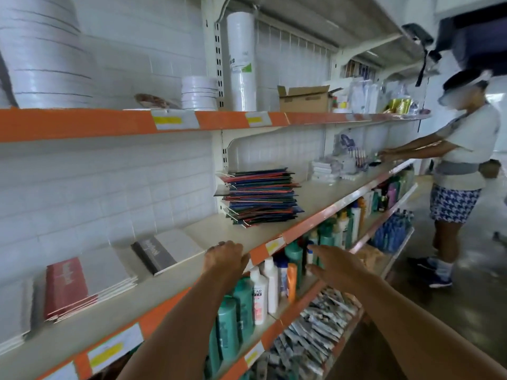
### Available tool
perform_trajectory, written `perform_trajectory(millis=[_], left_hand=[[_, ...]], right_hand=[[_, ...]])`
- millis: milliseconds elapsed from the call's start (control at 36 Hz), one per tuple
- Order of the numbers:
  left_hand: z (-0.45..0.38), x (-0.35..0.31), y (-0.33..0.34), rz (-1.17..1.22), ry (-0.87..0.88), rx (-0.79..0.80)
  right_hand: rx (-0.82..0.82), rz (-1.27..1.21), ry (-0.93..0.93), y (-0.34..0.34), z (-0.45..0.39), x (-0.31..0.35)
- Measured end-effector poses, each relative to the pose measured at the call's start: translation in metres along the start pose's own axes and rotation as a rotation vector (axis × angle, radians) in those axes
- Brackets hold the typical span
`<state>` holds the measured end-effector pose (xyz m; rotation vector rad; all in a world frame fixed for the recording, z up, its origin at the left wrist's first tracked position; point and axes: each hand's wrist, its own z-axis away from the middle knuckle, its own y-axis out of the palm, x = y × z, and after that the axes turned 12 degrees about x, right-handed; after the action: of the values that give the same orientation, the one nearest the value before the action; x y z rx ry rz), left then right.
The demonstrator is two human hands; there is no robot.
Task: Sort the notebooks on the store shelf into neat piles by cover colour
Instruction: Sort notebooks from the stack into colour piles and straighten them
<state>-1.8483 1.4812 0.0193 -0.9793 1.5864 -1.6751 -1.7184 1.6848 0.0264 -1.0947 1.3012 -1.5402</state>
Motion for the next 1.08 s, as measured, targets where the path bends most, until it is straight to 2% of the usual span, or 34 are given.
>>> perform_trajectory(millis=[389,667,917,1083], left_hand=[[-0.117,-0.029,-0.047,0.025,-0.040,-0.126],[-0.189,-0.074,-0.074,0.029,-0.146,-0.277],[-0.227,-0.116,-0.089,0.040,-0.292,-0.256],[-0.249,-0.130,-0.090,0.045,-0.318,-0.259]], right_hand=[[-0.053,0.042,-0.058,-0.053,-0.117,-0.068],[-0.076,0.075,-0.211,-0.089,-0.209,-0.125],[-0.144,0.018,-0.409,-0.109,-0.279,-0.158],[-0.156,0.007,-0.462,-0.103,-0.302,-0.164]])
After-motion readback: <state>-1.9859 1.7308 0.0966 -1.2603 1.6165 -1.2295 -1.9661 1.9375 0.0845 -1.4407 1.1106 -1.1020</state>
